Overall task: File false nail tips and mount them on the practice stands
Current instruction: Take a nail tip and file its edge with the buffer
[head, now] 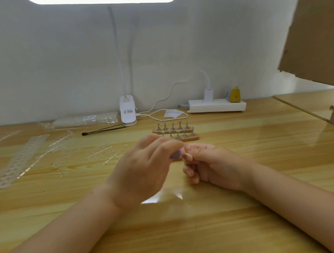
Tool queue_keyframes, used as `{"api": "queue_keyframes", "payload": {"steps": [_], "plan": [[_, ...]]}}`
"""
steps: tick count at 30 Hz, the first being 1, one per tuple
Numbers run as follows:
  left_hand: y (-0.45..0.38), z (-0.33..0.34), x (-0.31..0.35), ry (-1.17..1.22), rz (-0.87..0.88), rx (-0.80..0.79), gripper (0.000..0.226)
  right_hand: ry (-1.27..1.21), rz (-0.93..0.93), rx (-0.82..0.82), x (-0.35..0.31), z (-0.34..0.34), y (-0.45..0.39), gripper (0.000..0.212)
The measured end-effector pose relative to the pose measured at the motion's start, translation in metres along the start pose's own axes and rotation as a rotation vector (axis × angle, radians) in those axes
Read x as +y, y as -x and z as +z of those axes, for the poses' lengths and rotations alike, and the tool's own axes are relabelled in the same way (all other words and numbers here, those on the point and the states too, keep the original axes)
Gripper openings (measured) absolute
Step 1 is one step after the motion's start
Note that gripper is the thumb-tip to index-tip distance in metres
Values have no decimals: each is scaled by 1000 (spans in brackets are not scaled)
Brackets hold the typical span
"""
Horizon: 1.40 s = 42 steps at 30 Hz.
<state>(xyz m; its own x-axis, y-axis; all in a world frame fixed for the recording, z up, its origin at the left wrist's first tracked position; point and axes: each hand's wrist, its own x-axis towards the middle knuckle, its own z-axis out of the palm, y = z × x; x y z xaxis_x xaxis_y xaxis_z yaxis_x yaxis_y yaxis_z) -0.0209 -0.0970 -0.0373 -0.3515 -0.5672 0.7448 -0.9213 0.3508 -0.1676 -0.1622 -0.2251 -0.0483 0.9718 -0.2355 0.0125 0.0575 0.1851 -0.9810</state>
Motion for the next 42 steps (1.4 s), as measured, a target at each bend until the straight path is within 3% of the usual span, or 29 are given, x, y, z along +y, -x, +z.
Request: {"api": "queue_keyframes", "payload": {"steps": [2, 7, 12, 16, 22, 27, 32, 36, 42], "plan": [[1, -2, 0, -18, -19, 27, 50, 3, -12, 54, 0, 3, -1, 25], [-6, 12, 16, -43, 145, 40, 43, 49, 19, 138, 0, 5, -4, 15], [2, 5, -3, -136, 13, 68, 47, -45, 27, 263, 0, 5, -3, 11], [-3, 15, 14, -110, 154, 62, 36, 49, 36, 218, 1, 4, -4, 13], [3, 5, -4, -145, 26, 77, 49, -45, 35, 280, 1, 2, -5, 12], [-3, 13, 14, -106, 139, 40, 32, 31, 41, 191, 1, 1, -5, 14], [0, 3, 0, -145, 7, 93, 51, -36, 26, 213, 2, 1, -6, 13], [-5, 12, 16, -126, 176, 67, 31, 60, 42, 141, 3, 0, -6, 15], [4, 6, -3, -196, 34, 57, 42, 10, 31, 137, -1, 3, -3, 15]]}}
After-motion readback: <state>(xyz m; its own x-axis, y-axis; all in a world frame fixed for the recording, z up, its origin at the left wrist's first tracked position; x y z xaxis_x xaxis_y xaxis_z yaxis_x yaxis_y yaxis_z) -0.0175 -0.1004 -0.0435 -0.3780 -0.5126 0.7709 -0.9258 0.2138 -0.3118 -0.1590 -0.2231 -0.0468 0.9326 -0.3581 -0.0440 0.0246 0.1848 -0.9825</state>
